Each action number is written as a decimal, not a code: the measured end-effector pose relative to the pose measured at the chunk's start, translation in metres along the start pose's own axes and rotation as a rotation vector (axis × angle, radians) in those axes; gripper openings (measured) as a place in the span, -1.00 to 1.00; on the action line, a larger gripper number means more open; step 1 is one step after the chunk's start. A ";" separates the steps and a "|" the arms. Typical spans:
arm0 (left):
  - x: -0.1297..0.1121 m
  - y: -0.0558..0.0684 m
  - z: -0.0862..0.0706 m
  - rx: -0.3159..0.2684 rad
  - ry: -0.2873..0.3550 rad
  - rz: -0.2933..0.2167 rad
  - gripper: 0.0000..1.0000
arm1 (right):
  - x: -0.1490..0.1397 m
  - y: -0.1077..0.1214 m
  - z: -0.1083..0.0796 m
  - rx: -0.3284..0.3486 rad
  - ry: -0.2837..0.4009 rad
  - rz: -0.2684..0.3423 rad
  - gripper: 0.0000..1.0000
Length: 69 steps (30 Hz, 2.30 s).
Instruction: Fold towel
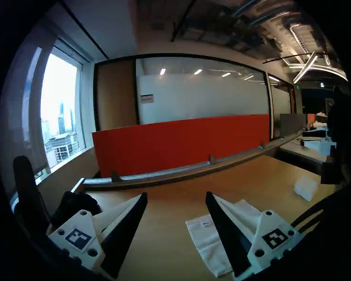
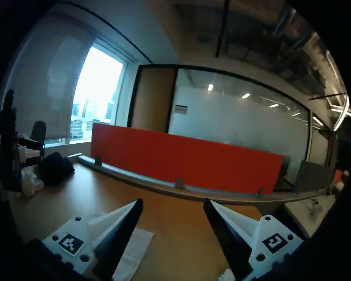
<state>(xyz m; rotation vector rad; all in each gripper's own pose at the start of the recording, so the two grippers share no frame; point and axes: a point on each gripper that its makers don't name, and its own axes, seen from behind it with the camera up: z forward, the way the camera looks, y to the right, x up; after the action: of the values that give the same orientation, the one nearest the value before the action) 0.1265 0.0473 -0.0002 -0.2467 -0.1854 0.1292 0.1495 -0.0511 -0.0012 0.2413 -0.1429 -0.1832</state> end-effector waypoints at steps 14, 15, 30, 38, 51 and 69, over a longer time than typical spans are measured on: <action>-0.031 0.028 0.000 -0.160 -0.111 0.113 0.84 | -0.025 -0.051 0.001 0.238 -0.124 -0.070 1.00; -0.034 0.030 0.000 -0.167 -0.116 0.116 0.84 | -0.028 -0.053 0.001 0.246 -0.131 -0.073 1.00; -0.096 0.066 0.004 -0.276 -0.210 0.152 0.84 | -0.083 -0.083 0.000 0.337 -0.234 -0.111 1.00; -0.143 0.080 0.004 -0.330 -0.288 0.151 0.85 | -0.123 -0.099 0.000 0.377 -0.295 -0.111 1.00; -0.217 0.092 0.007 -0.385 -0.428 0.158 0.85 | -0.198 -0.116 -0.006 0.420 -0.419 -0.112 1.00; -0.286 0.115 0.008 -0.473 -0.576 0.160 0.84 | -0.275 -0.134 -0.017 0.489 -0.568 -0.114 1.00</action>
<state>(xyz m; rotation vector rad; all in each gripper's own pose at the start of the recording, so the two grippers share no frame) -0.1655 0.1168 -0.0697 -0.6949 -0.7736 0.3154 -0.1369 -0.1209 -0.0837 0.6826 -0.7439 -0.3271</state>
